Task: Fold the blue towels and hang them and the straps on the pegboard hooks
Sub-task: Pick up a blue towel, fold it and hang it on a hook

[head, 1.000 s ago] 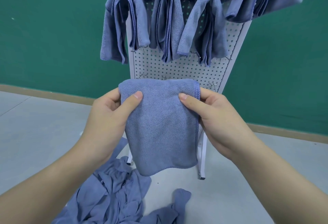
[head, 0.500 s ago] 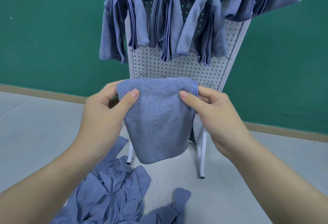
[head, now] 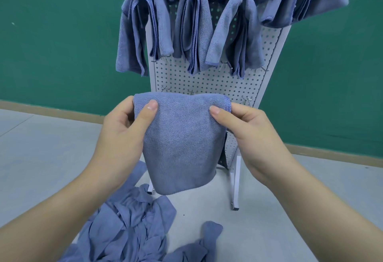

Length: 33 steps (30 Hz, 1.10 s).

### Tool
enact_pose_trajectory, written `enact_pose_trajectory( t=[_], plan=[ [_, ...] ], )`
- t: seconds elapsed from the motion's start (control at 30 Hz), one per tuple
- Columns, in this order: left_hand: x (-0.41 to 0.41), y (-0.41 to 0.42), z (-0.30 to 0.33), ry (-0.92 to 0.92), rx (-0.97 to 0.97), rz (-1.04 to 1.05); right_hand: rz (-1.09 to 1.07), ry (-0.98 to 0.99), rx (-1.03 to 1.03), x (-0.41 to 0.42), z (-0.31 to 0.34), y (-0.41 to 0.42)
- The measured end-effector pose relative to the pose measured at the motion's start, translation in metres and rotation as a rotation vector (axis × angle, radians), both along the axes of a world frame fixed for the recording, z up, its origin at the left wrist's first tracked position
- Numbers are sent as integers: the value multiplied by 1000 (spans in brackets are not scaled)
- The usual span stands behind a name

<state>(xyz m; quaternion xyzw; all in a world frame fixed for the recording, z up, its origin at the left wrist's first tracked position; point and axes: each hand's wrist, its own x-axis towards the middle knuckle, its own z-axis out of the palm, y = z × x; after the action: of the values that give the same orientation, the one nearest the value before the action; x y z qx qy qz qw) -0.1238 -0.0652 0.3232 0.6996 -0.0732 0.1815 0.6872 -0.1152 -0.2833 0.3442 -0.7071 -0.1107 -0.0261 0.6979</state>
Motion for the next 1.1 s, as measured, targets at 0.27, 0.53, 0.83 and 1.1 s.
enact_pose_trajectory(
  t=[0.27, 0.53, 0.83, 1.1],
  plan=[
    [-2, -7, 4, 228, -216, -120, 15, 146, 116, 2, 2, 3],
    [0, -2, 1, 544, -338, -263, -21, 286, 51, 5, 0, 7],
    [-4, -6, -8, 459, -122, -410, -126, 317, 49, 9, -2, 6],
    [-4, -5, -5, 419, 31, -284, -109, 300, -134, 7, -7, 5]
  ],
)
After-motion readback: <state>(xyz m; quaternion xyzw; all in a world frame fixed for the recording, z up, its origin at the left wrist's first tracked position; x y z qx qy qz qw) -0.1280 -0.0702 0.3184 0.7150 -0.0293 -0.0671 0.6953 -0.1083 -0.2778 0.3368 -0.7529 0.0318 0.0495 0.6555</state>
